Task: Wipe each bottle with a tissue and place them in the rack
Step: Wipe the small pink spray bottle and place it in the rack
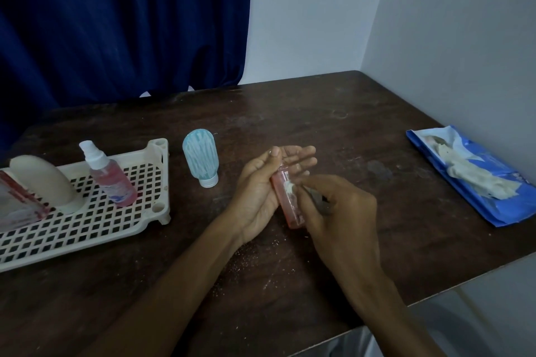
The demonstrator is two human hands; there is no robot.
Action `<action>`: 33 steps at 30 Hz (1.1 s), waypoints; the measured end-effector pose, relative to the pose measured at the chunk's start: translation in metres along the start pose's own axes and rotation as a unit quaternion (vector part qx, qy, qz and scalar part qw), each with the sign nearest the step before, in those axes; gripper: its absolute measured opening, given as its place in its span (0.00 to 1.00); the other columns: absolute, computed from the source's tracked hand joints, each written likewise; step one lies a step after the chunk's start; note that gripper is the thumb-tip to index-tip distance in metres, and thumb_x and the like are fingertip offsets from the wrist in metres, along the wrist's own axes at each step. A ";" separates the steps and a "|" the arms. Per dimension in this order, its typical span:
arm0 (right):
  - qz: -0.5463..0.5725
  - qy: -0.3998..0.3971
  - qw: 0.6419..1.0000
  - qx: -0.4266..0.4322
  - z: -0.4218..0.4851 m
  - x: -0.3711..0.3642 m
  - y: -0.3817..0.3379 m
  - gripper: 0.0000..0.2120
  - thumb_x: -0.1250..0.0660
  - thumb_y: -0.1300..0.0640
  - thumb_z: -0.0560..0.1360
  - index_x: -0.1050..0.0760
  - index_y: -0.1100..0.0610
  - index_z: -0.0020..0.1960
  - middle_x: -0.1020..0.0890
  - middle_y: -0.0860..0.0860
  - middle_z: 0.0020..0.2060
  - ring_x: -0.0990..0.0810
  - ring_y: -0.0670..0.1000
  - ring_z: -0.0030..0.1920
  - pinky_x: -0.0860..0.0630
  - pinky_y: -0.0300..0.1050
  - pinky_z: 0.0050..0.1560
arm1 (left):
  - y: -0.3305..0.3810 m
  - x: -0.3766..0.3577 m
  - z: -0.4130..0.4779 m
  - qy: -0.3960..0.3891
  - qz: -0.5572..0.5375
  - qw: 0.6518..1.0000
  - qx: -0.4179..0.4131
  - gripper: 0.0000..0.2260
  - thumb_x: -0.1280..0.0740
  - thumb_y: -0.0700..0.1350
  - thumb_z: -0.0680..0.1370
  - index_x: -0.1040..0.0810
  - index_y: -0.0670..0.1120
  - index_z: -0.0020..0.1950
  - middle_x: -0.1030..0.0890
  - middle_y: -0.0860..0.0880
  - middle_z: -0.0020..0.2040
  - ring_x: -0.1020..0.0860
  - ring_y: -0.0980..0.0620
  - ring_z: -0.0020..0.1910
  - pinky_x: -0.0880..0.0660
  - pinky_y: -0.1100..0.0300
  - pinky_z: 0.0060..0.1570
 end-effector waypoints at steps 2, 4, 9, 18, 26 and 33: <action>0.012 0.002 1.000 -0.002 0.006 -0.003 -0.004 0.04 0.27 0.64 0.74 0.16 0.57 0.45 0.15 0.48 0.39 0.18 0.44 0.41 0.24 0.35 0.44 | 0.000 -0.001 -0.001 -0.005 -0.004 1.000 0.001 0.16 0.47 0.46 0.85 0.25 0.37 0.60 0.19 0.39 0.62 0.20 0.44 0.62 0.21 0.52 0.60; 0.016 -0.004 1.000 0.011 0.009 -0.007 -0.010 0.05 0.30 0.60 0.76 0.16 0.56 0.49 0.15 0.47 0.41 0.19 0.44 0.42 0.24 0.35 0.45 | 0.001 -0.001 -0.002 -0.002 -0.007 1.000 0.002 0.16 0.47 0.46 0.85 0.25 0.37 0.60 0.19 0.39 0.62 0.20 0.44 0.62 0.21 0.54 0.57; -0.020 -0.040 0.998 0.035 -0.008 -0.008 -0.011 0.05 0.26 0.62 0.74 0.15 0.55 0.49 0.16 0.46 0.42 0.19 0.46 0.44 0.25 0.36 0.46 | 0.001 0.003 0.001 0.018 -0.019 1.000 0.007 0.15 0.45 0.46 0.85 0.24 0.37 0.59 0.18 0.39 0.60 0.18 0.44 0.59 0.22 0.53 0.61; -0.014 -0.015 1.000 0.003 -0.002 0.000 -0.001 0.06 0.27 0.67 0.73 0.18 0.60 0.39 0.17 0.50 0.35 0.20 0.46 0.38 0.26 0.36 0.43 | -0.002 0.004 0.001 0.015 -0.011 1.000 0.001 0.15 0.46 0.46 0.85 0.24 0.37 0.59 0.17 0.39 0.57 0.18 0.43 0.58 0.22 0.52 0.61; -0.019 -0.033 0.999 0.003 -0.026 0.013 0.001 0.07 0.24 0.64 0.72 0.14 0.55 0.48 0.15 0.43 0.44 0.19 0.39 0.46 0.25 0.32 0.51 | -0.001 0.005 0.002 0.021 -0.008 1.000 0.005 0.15 0.46 0.45 0.85 0.25 0.36 0.60 0.17 0.39 0.55 0.18 0.43 0.57 0.22 0.53 0.61; -0.035 -0.035 0.998 0.034 -0.027 0.001 -0.010 0.06 0.24 0.63 0.72 0.15 0.57 0.47 0.16 0.48 0.43 0.19 0.46 0.44 0.25 0.35 0.47 | -0.007 0.006 -0.001 0.047 0.004 0.999 0.009 0.17 0.44 0.48 0.85 0.23 0.36 0.61 0.17 0.41 0.52 0.17 0.44 0.55 0.21 0.53 0.59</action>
Point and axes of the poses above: each hand's wrist, its own z-axis towards the middle knuckle, its own x-axis out of the back of the hand, y = z × x, the point moved 4 cm from there along z, towards the middle knuckle
